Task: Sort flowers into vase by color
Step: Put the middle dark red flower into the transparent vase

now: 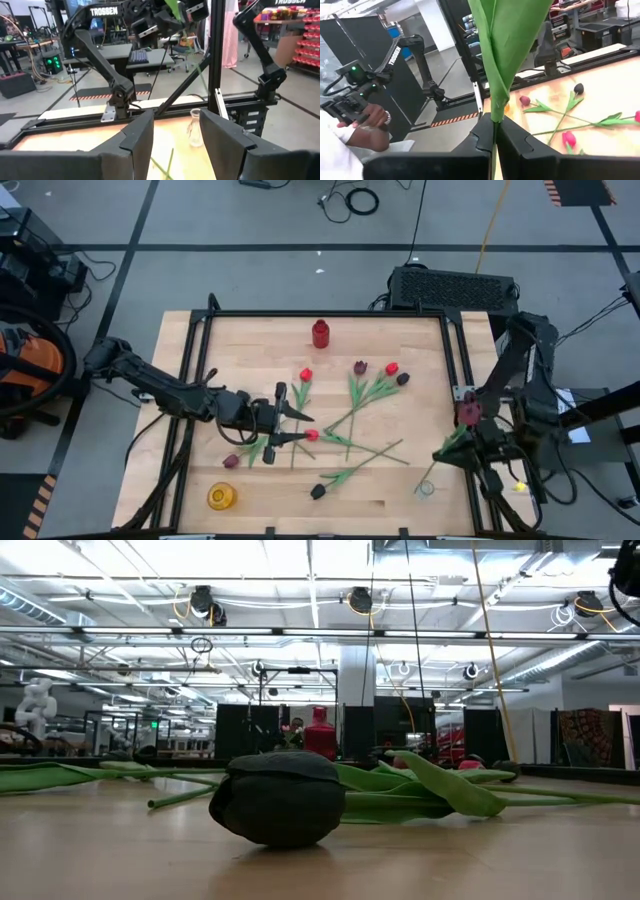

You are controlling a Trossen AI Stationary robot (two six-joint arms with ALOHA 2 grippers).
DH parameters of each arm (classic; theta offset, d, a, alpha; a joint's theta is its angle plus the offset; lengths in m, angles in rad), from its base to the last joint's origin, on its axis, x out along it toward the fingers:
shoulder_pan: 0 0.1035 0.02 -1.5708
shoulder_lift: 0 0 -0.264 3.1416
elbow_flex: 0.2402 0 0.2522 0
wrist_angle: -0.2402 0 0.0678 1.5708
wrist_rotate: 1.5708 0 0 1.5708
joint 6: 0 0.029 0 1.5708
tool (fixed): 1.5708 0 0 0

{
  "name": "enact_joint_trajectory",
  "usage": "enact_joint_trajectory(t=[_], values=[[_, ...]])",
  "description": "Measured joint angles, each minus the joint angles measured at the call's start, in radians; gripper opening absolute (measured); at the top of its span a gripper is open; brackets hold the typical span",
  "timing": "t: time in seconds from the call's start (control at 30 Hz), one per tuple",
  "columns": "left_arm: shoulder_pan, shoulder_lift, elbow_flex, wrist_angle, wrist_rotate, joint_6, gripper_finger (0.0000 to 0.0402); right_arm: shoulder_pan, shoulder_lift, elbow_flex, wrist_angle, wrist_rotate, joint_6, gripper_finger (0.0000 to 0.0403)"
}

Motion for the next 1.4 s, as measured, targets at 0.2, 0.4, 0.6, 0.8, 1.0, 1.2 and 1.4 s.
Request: enact_joint_trajectory(t=[0.2, 0.4, 0.6, 0.8, 1.0, 1.2, 1.4], values=[[0.0, 0.008, 0.0, -0.002, -0.007, -0.001, 0.0168, 0.09, 0.044, 0.0, -0.001, 0.071, 0.05, 0.0004], [0.0, 0.008, 0.0, 0.002, -0.025, -0.065, 0.0168, 0.101, 0.046, 0.0, -0.129, 0.082, 0.093, 0.0004], [0.0, 0.008, 0.0, 0.002, -0.034, -0.077, 0.0168, 0.1, 0.044, 0.0, -0.317, 0.012, 0.264, 0.0004], [0.003, 0.008, 0.0, 0.001, -0.052, -0.07, 0.0168, 0.099, 0.034, 0.0, -0.407, -0.026, 0.355, 0.0004], [0.003, 0.008, 0.0, 0.0, -0.053, -0.069, 0.0168, 0.088, 0.032, 0.0, -0.436, -0.017, 0.351, 0.0004], [0.003, 0.008, 0.0, 0.0, -0.053, -0.068, 0.0168, 0.084, 0.037, 0.0, -0.438, -0.015, 0.35, 0.0004], [0.003, 0.008, 0.0, 0.0, -0.053, -0.068, 0.0168, 0.085, 0.063, 0.0, -0.439, -0.023, 0.35, 0.0004]])
